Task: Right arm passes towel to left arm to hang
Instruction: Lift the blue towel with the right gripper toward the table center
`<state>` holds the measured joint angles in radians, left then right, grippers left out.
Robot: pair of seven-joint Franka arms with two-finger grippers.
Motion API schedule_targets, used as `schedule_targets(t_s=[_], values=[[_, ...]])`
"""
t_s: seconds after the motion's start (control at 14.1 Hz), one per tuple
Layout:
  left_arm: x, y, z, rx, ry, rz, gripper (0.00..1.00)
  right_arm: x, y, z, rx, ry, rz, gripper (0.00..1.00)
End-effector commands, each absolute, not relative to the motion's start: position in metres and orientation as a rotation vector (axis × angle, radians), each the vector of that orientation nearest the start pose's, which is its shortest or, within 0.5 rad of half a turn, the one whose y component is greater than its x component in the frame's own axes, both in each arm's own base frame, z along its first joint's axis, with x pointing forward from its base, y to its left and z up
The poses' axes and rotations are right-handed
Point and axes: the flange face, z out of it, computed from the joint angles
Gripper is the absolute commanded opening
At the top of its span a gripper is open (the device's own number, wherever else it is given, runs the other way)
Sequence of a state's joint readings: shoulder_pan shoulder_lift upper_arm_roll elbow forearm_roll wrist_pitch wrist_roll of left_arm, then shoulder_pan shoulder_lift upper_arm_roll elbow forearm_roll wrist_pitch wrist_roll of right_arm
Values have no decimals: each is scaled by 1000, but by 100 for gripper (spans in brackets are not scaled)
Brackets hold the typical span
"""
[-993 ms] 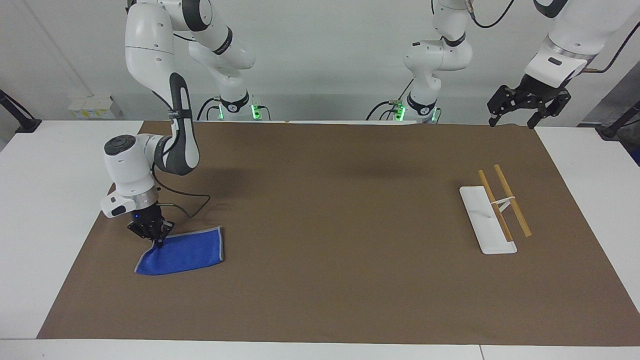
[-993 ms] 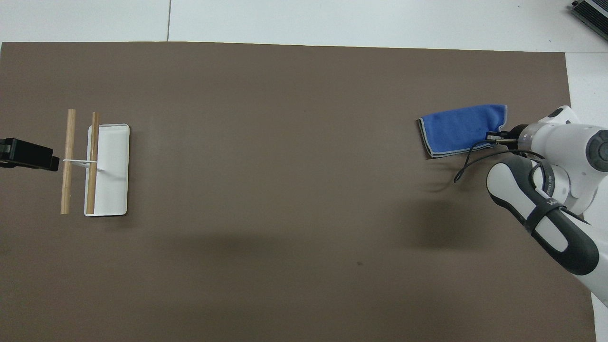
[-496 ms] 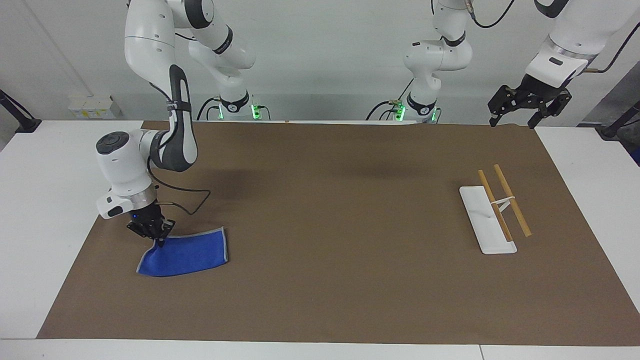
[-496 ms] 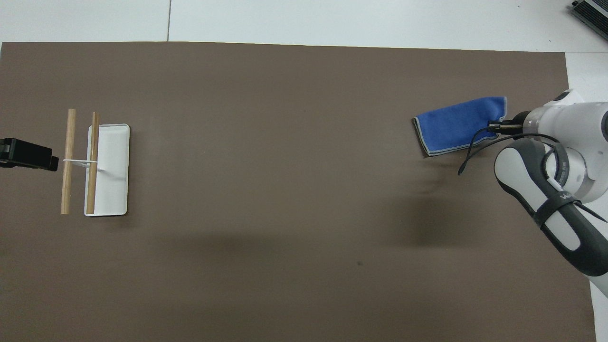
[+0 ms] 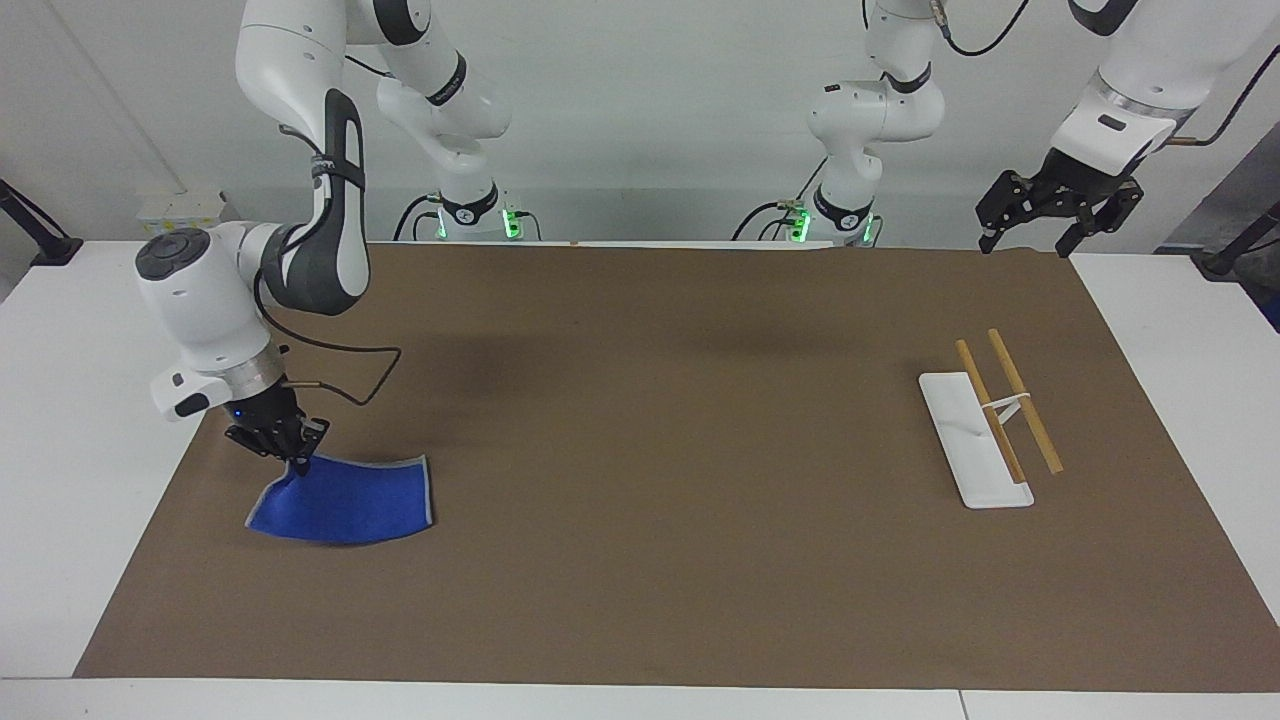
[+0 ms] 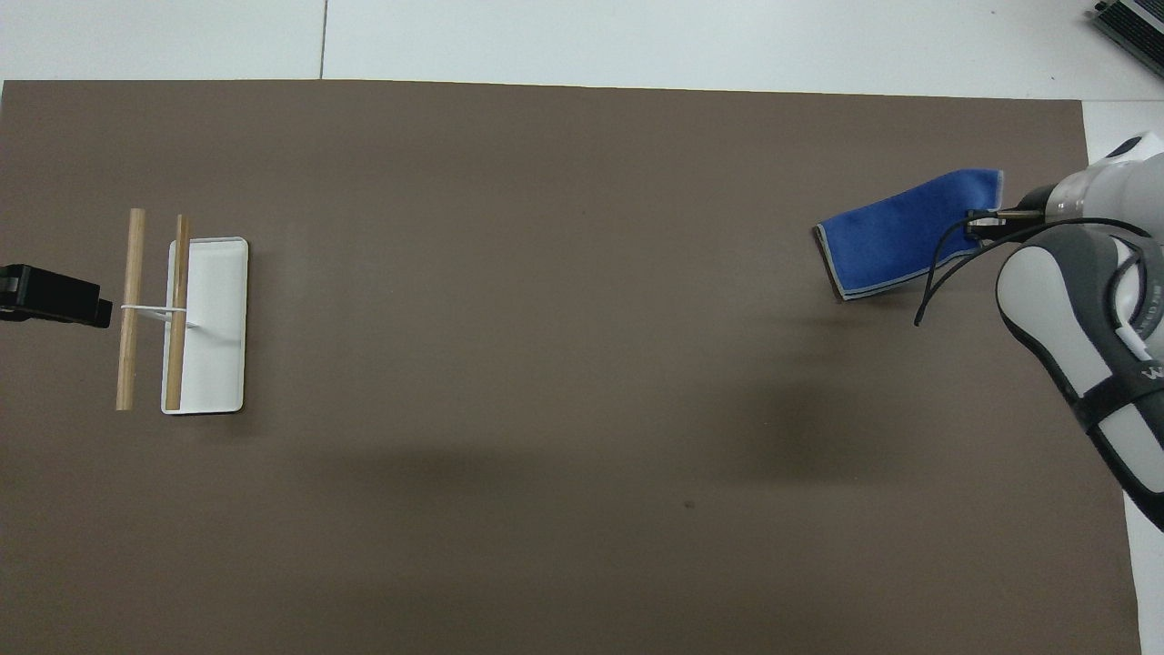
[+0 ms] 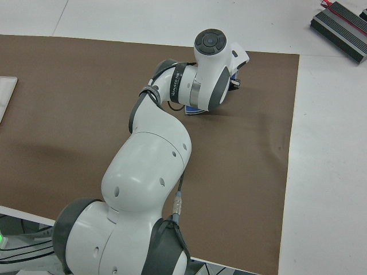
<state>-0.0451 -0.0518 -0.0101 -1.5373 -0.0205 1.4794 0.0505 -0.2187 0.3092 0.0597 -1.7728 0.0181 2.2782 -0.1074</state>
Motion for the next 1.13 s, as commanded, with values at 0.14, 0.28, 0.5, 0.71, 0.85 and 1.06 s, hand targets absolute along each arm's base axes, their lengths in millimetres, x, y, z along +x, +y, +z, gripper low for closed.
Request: schedule_targets(t_s=[0.14, 0.28, 0.5, 0.71, 0.85, 1.06], values=[[521, -30, 661, -3162, 173, 10, 100, 625, -100, 470, -3115, 116, -240, 0], [521, -30, 661, -3162, 173, 10, 100, 616, -84, 502, -3111, 78, -212, 0], [521, -29, 661, -3162, 171, 10, 100, 601, -61, 544, -3112, 25, -187, 0], [521, -29, 661, -3162, 171, 10, 100, 587, -13, 576, -3106, -12, -205, 0], [521, -30, 661, -3162, 173, 10, 100, 580, 28, 593, -3093, 51, -202, 0], [521, -29, 661, -3162, 171, 10, 100, 573, 87, 612, -3025, 153, -189, 0]])
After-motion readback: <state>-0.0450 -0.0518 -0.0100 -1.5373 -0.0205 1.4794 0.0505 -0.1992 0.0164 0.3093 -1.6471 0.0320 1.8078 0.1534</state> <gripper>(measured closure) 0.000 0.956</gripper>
